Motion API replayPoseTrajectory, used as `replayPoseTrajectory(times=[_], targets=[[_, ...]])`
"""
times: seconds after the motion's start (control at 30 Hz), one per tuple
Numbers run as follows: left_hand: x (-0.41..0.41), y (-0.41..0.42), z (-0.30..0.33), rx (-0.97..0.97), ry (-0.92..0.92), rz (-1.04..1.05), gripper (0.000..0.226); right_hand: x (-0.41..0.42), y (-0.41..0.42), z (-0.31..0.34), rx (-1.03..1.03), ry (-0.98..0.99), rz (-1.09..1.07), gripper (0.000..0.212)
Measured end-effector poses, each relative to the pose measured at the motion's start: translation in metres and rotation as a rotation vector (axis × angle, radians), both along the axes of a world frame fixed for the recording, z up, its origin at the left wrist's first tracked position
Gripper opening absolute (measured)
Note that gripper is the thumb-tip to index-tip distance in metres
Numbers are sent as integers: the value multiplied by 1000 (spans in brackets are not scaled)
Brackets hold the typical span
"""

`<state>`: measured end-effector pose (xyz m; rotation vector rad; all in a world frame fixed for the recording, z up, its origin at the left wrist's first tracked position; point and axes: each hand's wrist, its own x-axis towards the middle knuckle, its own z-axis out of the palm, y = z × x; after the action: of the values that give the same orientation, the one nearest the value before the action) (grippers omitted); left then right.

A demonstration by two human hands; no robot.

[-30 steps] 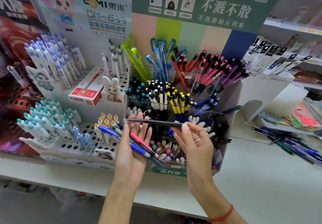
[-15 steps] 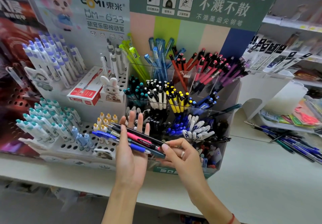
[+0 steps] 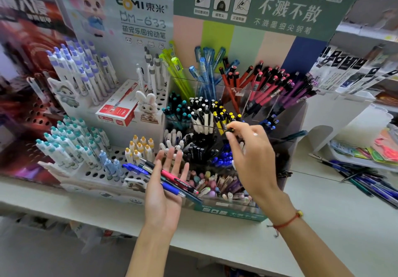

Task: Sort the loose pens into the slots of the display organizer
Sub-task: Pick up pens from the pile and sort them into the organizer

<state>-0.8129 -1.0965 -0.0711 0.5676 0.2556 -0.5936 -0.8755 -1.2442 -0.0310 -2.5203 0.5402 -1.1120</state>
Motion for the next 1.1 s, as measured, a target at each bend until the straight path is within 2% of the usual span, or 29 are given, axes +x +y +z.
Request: replayPoseTrajectory(times=[0.17,0.23,0.33,0.37,0.4,0.53,0.63,0.7,0.77,0.83,0.9,1.03,1.1], targets=[[-4,2,2,-18,15,-31,28,33,-5,-26,-221,276,58,12],[-7,4,4,-55,30,-24,29,35,-6,-36,-253,353,50,20],[-9,5,9,-105,58,-3,33,23,4,-32,-263,336,36,34],[-10,4,10,-121,56,7,33,13,10,-29,-203,307,54,35],[-11,1,10,-135,43,16,31,2,18,-26,-62,287,91,33],[-16,-10,11,-130,-16,-1,28,-40,41,-24,891,332,273,19],[-25,-26,16,-94,-65,-39,28,-59,37,-29,1195,252,244,18],[-30,-35,18,-52,-87,-78,28,-69,29,-27,1282,153,181,28],[-31,-40,16,-1,-97,-116,28,-80,19,-21,1304,70,132,33],[-29,-45,15,56,-103,-151,30,-92,7,-15,1338,-50,65,28],[-25,-48,10,73,-101,-160,30,-104,-8,-11,1276,-161,-50,21],[-24,-53,4,91,-86,-197,28,-127,-39,-6,891,-397,-303,25],[-27,-55,3,125,-89,-206,30,-132,-51,-2,698,-511,-352,27]])
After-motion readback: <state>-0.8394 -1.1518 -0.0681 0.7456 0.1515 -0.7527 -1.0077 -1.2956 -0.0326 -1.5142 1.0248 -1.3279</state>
